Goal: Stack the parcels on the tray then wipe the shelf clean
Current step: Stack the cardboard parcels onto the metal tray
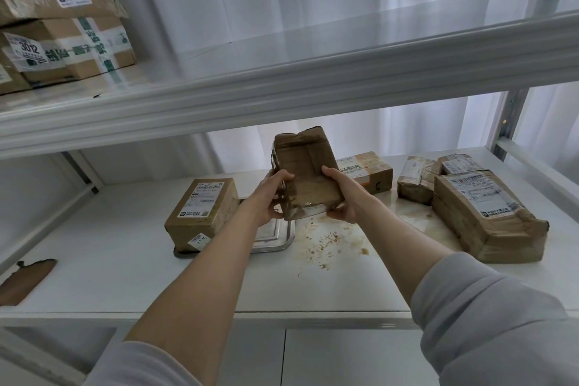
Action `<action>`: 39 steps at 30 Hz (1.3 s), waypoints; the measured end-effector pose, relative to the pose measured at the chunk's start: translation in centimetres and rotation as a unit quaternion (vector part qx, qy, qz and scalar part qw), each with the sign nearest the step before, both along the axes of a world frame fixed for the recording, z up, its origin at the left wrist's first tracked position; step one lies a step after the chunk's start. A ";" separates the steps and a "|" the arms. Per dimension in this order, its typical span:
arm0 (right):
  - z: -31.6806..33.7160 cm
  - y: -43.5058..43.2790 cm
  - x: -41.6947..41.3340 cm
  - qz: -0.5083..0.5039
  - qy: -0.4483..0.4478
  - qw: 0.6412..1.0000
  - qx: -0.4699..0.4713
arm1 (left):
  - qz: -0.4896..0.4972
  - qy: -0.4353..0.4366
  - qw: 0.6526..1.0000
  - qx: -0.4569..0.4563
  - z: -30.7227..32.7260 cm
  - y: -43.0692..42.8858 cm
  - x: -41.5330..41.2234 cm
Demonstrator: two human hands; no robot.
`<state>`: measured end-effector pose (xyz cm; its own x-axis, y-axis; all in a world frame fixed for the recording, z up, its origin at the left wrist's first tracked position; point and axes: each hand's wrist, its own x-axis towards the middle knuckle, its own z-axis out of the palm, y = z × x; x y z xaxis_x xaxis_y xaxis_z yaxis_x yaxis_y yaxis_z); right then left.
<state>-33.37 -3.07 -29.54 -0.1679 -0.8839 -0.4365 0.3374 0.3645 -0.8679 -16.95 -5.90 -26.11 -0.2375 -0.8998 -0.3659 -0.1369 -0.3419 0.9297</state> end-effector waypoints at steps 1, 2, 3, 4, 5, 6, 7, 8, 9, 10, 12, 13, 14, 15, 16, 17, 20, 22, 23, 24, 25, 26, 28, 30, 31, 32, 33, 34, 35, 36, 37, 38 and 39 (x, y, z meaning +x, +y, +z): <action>0.1 0.0 0.0 -0.003 -0.002 1.000 0.002 | -0.005 -0.004 1.000 0.004 0.0 0.0 0.1; 0.0 0.0 0.0 -0.007 -0.007 1.000 0.003 | -0.006 -0.010 1.000 0.006 0.0 0.1 0.2; 0.0 0.0 0.0 -0.009 -0.013 1.000 0.005 | -0.006 -0.013 1.000 0.008 -0.1 0.0 0.3; 0.0 0.0 0.0 -0.007 -0.016 1.000 0.004 | -0.006 -0.017 1.000 0.003 -0.1 -0.1 0.3; 0.2 0.0 0.1 -0.002 -0.014 1.000 0.004 | -0.001 -0.022 1.000 -0.005 -0.2 -0.2 0.2; 0.1 -0.1 0.2 0.001 -0.007 1.000 0.007 | 0.010 -0.031 0.999 -0.018 -0.3 -0.4 0.1; 0.2 -0.2 0.4 0.000 0.006 1.000 0.012 | 0.026 -0.040 0.998 -0.032 -0.4 -0.6 0.0; 0.1 -0.3 0.6 -0.005 0.027 0.999 0.017 | 0.045 -0.050 0.997 -0.047 -0.6 -0.8 -0.2; 0.2 -0.4 0.8 -0.015 0.050 0.998 0.018 | 0.067 -0.057 0.994 -0.063 -0.6 -0.8 -0.4; 0.3 -0.5 1.0 -0.028 0.072 0.997 0.014 | 0.088 -0.067 0.991 -0.078 -0.7 -0.9 -0.5; 0.3 -0.9 1.4 -0.061 0.107 0.992 0.000 | 0.117 -0.122 0.981 -0.096 -0.8 -1.2 -0.6; 0.3 -1.1 1.5 -0.072 0.119 0.990 -0.004 | 0.123 -0.164 0.973 -0.108 -0.9 -1.3 -0.6; 0.3 -1.4 1.7 -0.077 0.127 0.989 -0.008 | 0.127 -0.205 0.963 -0.119 -1.0 -1.4 -0.6; 0.4 -1.5 1.9 -0.080 0.131 0.988 -0.012 | 0.131 -0.239 0.954 -0.128 -1.0 -1.4 -0.6; 0.4 -1.7 2.1 -0.081 0.134 0.988 -0.017 | 0.132 -0.271 0.944 -0.135 -0.9 -1.4 -0.7; 0.4 -1.8 2.3 -0.081 0.140 0.987 -0.024 | 0.131 -0.301 0.934 -0.142 -0.8 -1.3 -0.8; 0.7 -2.1 3.3 -0.075 0.184 0.979 -0.042 | 0.105 -0.378 0.905 -0.162 -0.6 -1.0 -1.4; 1.1 -2.0 3.9 -0.090 0.203 0.974 -0.048 | 0.093 -0.404 0.894 -0.170 -0.4 -0.8 -1.9; 1.3 -2.0 4.2 -0.101 0.210 0.971 -0.051 | 0.091 -0.415 0.888 -0.177 -0.4 -0.8 -2.0; 1.5 -1.9 4.3 -0.112 0.216 0.968 -0.052 | 0.091 -0.425 0.882 -0.183 -0.4 -0.7 -2.2; 1.7 -1.9 4.5 -0.119 0.221 0.967 -0.052 | 0.093 -0.435 0.875 -0.190 -0.4 -0.7 -2.2; 1.8 -1.9 4.6 -0.118 0.224 0.966 -0.048 | 0.095 -0.445 0.868 -0.198 -0.3 -0.6 -2.3; 2.2 -2.0 4.9 -0.101 0.212 0.971 -0.043 | 0.096 -0.470 0.851 -0.214 -0.1 -0.5 -2.4; 2.5 -1.9 5.0 -0.080 0.169 0.981 -0.041 | 0.081 -0.488 0.839 -0.224 0.1 -0.4 -2.7; 2.6 -1.9 5.1 -0.076 0.145 0.986 -0.043 | 0.075 -0.483 0.843 -0.226 0.1 -0.6 -2.7; 2.6 -1.8 5.0 -0.075 0.119 0.989 -0.047 | 0.069 -0.462 0.853 -0.230 0.1 -0.8 -2.7; 2.5 -1.7 4.9 -0.080 0.095 0.991 -0.049 | 0.063 -0.428 0.869 -0.239 0.3 -0.9 -2.6; 2.3 -1.6 4.8 -0.088 0.070 0.993 -0.048 | 0.059 -0.383 0.886 -0.256 0.5 -1.0 -2.5; 2.3 -1.4 4.7 -0.091 0.040 0.994 -0.043 | 0.055 -0.335 0.899 -0.275 0.8 -1.0 -2.4; 2.1 -1.4 4.6 -0.093 0.011 0.995 -0.040 | 0.053 -0.293 0.910 -0.288 1.2 -0.8 -2.4; 2.0 -1.3 4.7 -0.094 -0.014 0.995 -0.040 | 0.055 -0.258 0.920 -0.290 1.7 -0.7 -2.5; 1.9 -1.3 4.8 -0.096 -0.034 0.994 -0.044 | 0.059 -0.227 0.929 -0.287 2.1 -0.6 -2.7; 1.7 -1.3 4.9 -0.097 -0.046 0.993 -0.043 | 0.061 -0.200 0.936 -0.283 2.4 -0.6 -2.8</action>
